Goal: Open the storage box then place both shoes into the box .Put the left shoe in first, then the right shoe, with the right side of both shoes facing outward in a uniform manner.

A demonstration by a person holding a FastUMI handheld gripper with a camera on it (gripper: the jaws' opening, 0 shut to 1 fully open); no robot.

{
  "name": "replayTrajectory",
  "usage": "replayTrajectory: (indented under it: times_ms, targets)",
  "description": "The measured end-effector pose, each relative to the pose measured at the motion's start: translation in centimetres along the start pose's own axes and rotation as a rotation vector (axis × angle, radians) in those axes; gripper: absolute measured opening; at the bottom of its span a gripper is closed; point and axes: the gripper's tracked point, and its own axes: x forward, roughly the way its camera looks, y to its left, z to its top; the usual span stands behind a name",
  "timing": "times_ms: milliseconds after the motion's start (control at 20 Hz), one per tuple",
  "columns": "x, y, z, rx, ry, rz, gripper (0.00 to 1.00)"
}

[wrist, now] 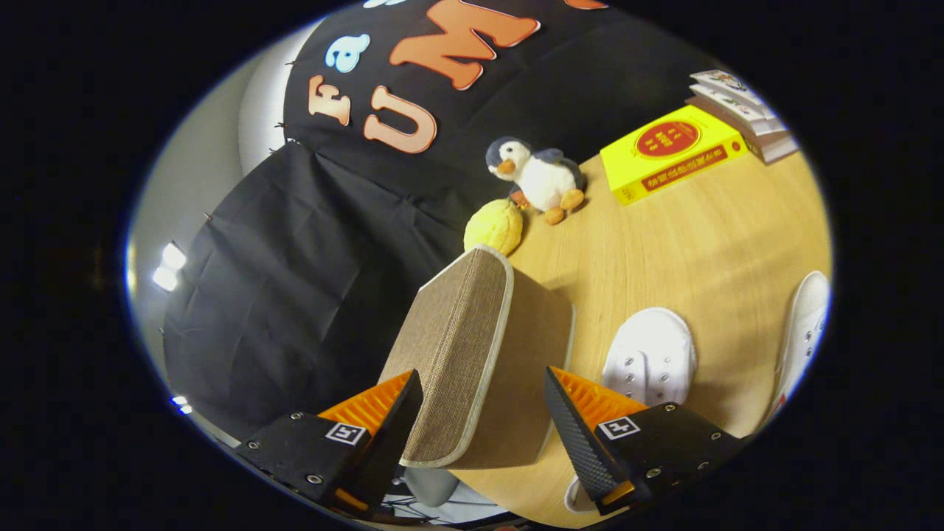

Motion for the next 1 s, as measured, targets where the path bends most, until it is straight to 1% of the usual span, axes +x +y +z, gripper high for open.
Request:
replayTrajectory:
  times_ms: [250,400,600,700,800,850,900,950,1000]
  targets:
    - [1.7,1.8,-1.9,0.103,0.122,0.146,0.98]
    - [2.3,2.5,-2.7,0.172,0.176,0.205,0.98]
    - [2.0,4.0,-2.4,0.229,0.179,0.274,0.97]
    - [1.3,3.8,-2.0,0.257,0.162,0.279,0.95]
    - [0.4,3.8,-1.3,0.307,0.122,0.303,0.83]
    - [0.0,4.2,-0.8,0.327,0.101,0.316,0.73]
    - [0.1,4.2,-0.6,0.321,0.085,0.298,0.67]
    - [0.1,4.4,-0.8,0.309,0.080,0.292,0.51]
    - [0.0,5.2,-0.9,0.310,0.071,0.305,0.38]
